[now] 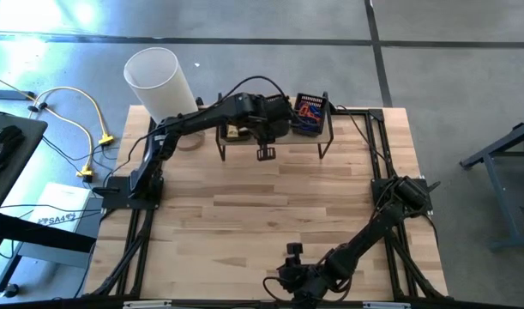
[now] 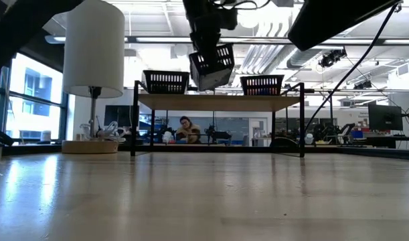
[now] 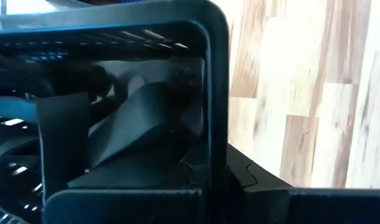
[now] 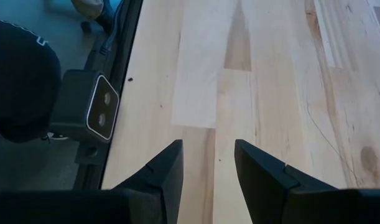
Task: Pick & Place Office Desk Supplies
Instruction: Put the black bin with black rubber bands on the shelf, then return to Home Position
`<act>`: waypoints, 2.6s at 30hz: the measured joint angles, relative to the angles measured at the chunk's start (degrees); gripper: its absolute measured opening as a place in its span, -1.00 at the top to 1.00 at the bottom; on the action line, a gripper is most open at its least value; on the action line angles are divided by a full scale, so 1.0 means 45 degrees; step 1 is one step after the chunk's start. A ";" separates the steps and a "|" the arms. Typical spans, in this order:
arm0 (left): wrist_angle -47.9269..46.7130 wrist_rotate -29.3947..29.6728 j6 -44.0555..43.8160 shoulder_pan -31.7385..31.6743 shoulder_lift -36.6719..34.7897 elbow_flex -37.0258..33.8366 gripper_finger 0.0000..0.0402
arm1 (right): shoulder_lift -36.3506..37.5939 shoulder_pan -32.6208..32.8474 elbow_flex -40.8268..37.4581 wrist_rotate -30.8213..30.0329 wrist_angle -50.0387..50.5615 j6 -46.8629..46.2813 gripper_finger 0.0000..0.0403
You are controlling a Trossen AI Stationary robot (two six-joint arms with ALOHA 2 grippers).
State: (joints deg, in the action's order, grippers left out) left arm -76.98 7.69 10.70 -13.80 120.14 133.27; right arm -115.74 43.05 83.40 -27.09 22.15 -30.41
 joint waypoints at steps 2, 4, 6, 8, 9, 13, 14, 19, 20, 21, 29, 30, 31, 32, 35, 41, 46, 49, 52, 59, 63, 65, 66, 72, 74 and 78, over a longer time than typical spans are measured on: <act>0.0083 -0.0041 -0.0051 -0.0072 0.0137 0.0015 1.00 | 0.0000 0.0000 0.0000 0.0000 0.0017 0.0000 0.34; 0.0082 -0.0022 -0.0063 -0.0103 0.0327 -0.0005 1.00 | 0.0000 -0.0005 0.0000 -0.0005 0.0034 0.0000 0.34; 0.0262 -0.0017 -0.0008 -0.0083 0.0520 0.0000 1.00 | 0.0000 -0.0005 0.0000 -0.0005 0.0029 0.0000 0.34; 0.0145 0.0053 0.0005 -0.0078 0.0709 0.0000 1.00 | 0.0000 -0.0002 0.0000 -0.0005 0.0029 -0.0017 0.34; 0.0135 0.0160 0.0005 -0.0074 0.0764 0.0000 1.00 | 0.0000 0.0004 0.0000 -0.0001 0.0033 -0.0075 0.34; -0.0051 0.0305 0.0111 -0.0074 0.0766 0.0000 1.00 | 0.0000 0.0019 0.0000 -0.0035 0.0208 -0.0289 0.34; -0.0010 0.0318 0.0084 -0.0074 0.0766 0.0000 1.00 | 0.0000 0.0019 0.0000 -0.0072 0.0256 -0.0291 0.34; -0.0168 0.0313 -0.0005 -0.0103 0.0766 0.0000 1.00 | 0.0000 0.0019 -0.0005 -0.0248 0.0316 -0.0291 0.34; -0.0218 0.0313 -0.0005 -0.0103 0.0766 0.0000 1.00 | 0.0000 0.0019 -0.0001 -0.0253 0.0357 -0.0291 0.34; -0.0251 0.0313 -0.0010 -0.0103 0.0766 0.0000 1.00 | 0.0000 0.0019 -0.0002 -0.0253 0.0374 -0.0291 0.34; -0.0537 0.0333 0.0234 -0.0054 0.0766 0.0000 0.95 | 0.0000 0.0029 -0.0001 -0.0282 0.0381 -0.0291 0.34; -0.0564 0.0333 0.0254 -0.0054 0.0766 0.0000 0.94 | 0.0000 0.0029 -0.0003 -0.0282 0.0384 -0.0291 0.34; -0.0556 0.0338 0.0262 -0.0054 0.0766 0.0000 0.92 | 0.0000 0.0029 0.0000 -0.0284 0.0391 -0.0291 0.34; -0.0551 0.0341 0.0257 -0.0054 0.0766 0.0000 0.91 | 0.0000 0.0029 0.0000 -0.0287 0.0392 -0.0291 0.34; -0.0551 0.0352 0.0241 -0.0054 0.0766 0.0000 0.89 | 0.0000 0.0029 0.0000 -0.0286 0.0393 -0.0291 0.34; -0.0551 0.0633 0.0672 -0.0049 0.0766 0.0000 0.80 | 0.0000 0.0029 0.0000 -0.0282 0.0384 -0.0290 0.34; -0.0536 0.1158 0.0661 -0.0049 0.0766 0.0000 0.66 | 0.0000 0.0029 -0.0004 -0.0280 0.0379 -0.0330 0.34; -0.0516 0.1494 0.0650 -0.0005 0.0766 0.0005 0.59 | 0.0000 0.0029 -0.0002 -0.0282 0.0379 -0.0330 0.34; -0.0366 0.1736 0.0453 0.0115 0.0766 0.0002 0.54 | 0.0000 0.0029 -0.0004 -0.0278 0.0379 -0.0316 0.34; -0.0164 0.2045 0.0275 0.0500 0.0766 0.0005 0.50 | 0.0000 0.0029 0.0000 -0.0282 0.0369 -0.0321 0.34; -0.0372 0.2786 -0.0092 0.0888 0.0766 0.0005 0.49 | 0.0000 0.0029 0.0000 -0.0282 0.0364 -0.0325 0.34; -0.0528 0.3423 0.0085 0.1157 0.0766 0.0005 0.49 | 0.0000 0.0029 -0.0001 -0.0282 0.0364 -0.0325 0.34; -0.0594 0.3882 0.0186 0.1289 0.0766 0.0005 0.49 | 0.0000 0.0029 -0.0002 -0.0282 0.0364 -0.0325 0.34; -0.0545 0.8153 0.0310 0.2098 0.0761 0.0015 0.49 | 0.0000 0.0029 0.0000 -0.0282 0.0289 -0.0327 0.34; -0.0537 0.9795 0.0418 0.2398 0.0761 0.0015 0.49 | 0.0000 0.0019 0.0000 -0.0282 0.0254 -0.0328 0.34; -0.0501 1.1881 0.1169 0.3082 0.0756 0.0019 0.49 | 0.0000 -0.0094 -0.0003 -0.0282 -0.0027 -0.0320 0.34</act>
State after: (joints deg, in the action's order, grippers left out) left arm -79.24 61.16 15.96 0.07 123.55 133.36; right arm -115.74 42.62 83.38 -28.36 22.03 -31.85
